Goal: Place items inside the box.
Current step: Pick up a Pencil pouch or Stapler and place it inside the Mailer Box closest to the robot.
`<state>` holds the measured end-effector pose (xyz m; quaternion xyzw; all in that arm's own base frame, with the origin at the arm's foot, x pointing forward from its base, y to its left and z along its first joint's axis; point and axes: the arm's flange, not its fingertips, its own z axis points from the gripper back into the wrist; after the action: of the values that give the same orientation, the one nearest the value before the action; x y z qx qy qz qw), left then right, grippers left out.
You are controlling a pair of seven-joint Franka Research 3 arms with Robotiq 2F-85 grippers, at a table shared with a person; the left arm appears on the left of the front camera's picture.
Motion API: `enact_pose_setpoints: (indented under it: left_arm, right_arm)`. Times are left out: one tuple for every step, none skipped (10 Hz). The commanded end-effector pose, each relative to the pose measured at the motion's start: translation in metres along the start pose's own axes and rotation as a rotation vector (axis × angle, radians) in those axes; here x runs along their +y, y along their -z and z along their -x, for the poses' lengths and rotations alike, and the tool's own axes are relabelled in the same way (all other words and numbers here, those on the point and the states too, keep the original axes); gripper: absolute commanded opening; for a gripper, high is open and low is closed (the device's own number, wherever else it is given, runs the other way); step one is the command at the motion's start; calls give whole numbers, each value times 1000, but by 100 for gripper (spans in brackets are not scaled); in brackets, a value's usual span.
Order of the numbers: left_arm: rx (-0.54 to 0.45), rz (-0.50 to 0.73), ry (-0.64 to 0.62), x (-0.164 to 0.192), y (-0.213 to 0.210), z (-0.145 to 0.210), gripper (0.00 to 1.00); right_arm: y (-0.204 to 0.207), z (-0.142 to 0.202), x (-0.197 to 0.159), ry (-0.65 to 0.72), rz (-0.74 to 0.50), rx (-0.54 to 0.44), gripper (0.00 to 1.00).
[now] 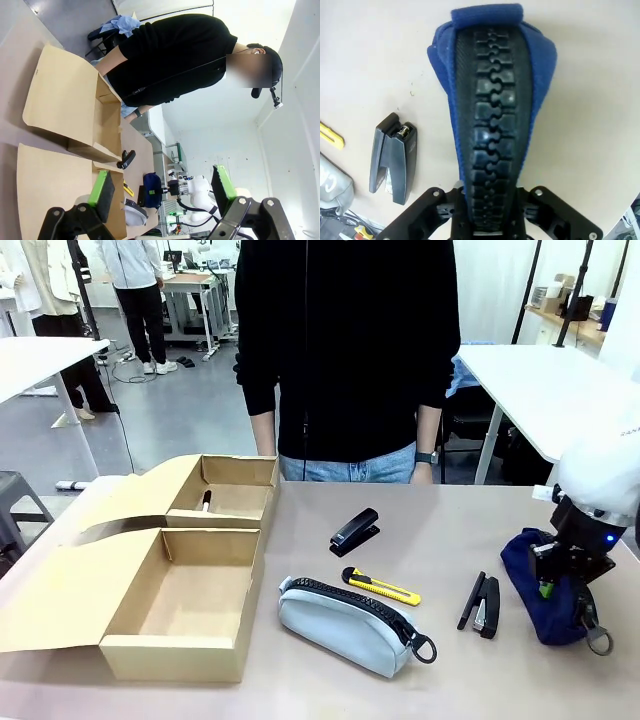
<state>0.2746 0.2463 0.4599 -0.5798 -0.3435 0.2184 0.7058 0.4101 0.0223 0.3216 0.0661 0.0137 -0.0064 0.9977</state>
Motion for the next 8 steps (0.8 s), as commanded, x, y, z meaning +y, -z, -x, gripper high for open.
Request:
enact_pose_setpoints:
  left_arm:
    - [-13, 28, 24, -1, 1, -1, 100]
    - [-13, 28, 24, -1, 1, -1, 100]
    - [-13, 28, 24, -1, 1, -1, 100]
    - [-13, 28, 24, -1, 1, -1, 100]
    - [-13, 28, 24, -1, 1, -1, 100]
    - [-13, 28, 24, -1, 1, -1, 100]
    - [-13, 28, 24, -1, 1, -1, 100]
    - [-13, 28, 24, -1, 1, -1, 100]
  right_arm:
    - [-8, 9, 2, 4, -18, -4, 0]
    - [-18, 13, 2, 18, -7, -2, 0]
    - [-37, 20, 4, 26, -9, 28, 0]
    - [-72, 38, 10, 4, -43, 66, 0]
    - [-122, 73, 17, 61, -41, 55, 0]
    - [-152, 111, 24, 101, -6, 72, 0]
    - [-165, 142, 30, 162, 55, 6, 0]
    - [-166, 157, 27, 206, 88, 2, 0]
